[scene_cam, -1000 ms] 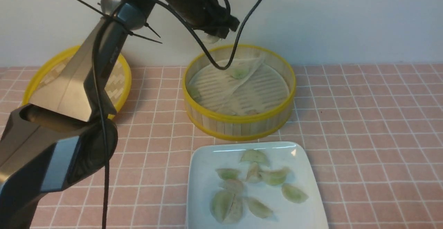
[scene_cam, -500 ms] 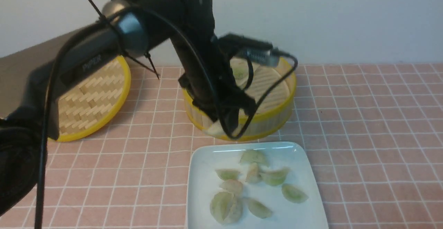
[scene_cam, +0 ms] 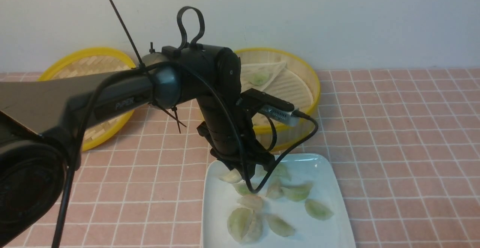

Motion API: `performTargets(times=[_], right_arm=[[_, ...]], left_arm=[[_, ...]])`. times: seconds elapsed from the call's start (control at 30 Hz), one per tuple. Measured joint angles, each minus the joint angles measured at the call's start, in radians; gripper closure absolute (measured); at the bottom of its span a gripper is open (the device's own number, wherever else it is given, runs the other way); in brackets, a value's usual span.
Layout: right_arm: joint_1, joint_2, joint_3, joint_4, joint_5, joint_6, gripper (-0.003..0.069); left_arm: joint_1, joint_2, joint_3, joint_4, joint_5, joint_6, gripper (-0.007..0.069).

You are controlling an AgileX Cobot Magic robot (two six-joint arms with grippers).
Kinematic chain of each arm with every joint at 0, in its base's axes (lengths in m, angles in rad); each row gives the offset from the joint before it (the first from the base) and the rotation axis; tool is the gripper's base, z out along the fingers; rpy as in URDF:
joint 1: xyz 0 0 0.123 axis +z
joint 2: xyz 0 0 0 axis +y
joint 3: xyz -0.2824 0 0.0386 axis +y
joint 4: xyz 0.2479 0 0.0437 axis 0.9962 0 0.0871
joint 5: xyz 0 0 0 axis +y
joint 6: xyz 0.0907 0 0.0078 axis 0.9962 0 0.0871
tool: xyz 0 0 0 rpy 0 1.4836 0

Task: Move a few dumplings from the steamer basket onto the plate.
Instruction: Use the left arm to put the dumpling into the plate, then use the left arm to grab a dumpling from the steamer

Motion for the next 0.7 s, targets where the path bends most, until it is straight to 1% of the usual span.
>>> performTargets(times=[0.13,0.17,0.2,0.3,0.4,0.43,0.47,0.57,0.7], right_arm=[[0.0,0.0,0.0,0.0,0.0,0.0,0.0673],[0.0,0.0,0.0,0.0,0.0,0.0,0.0673],[0.0,0.0,0.0,0.0,0.0,0.0,0.0673],[0.0,0.0,0.0,0.0,0.0,0.0,0.0673],[0.0,0.0,0.0,0.0,0.0,0.0,0.0673],[0.0,0.0,0.0,0.0,0.0,0.0,0.0673],[0.0,0.0,0.0,0.0,0.0,0.0,0.0673],[0.0,0.0,0.0,0.0,0.0,0.0,0.0673],[0.0,0.0,0.0,0.0,0.0,0.0,0.0673]], left_arm=[[0.0,0.0,0.0,0.015,-0.002,0.0,0.0296],[0.0,0.0,0.0,0.016,-0.002,-0.003,0.0242],[0.0,0.0,-0.006,0.016,-0.001,-0.013,0.021],[0.0,0.001,-0.048,0.023,0.0,-0.053,0.0167],[0.007,0.001,-0.141,0.08,-0.024,-0.146,0.019],[0.018,0.001,-0.187,0.112,-0.057,-0.194,0.0214],[0.024,0.002,-0.207,0.129,-0.073,-0.219,0.0228],[0.062,0.017,-0.3,0.193,-0.125,-0.322,0.0302],[0.113,0.077,-0.393,0.221,-0.15,-0.357,0.0356]])
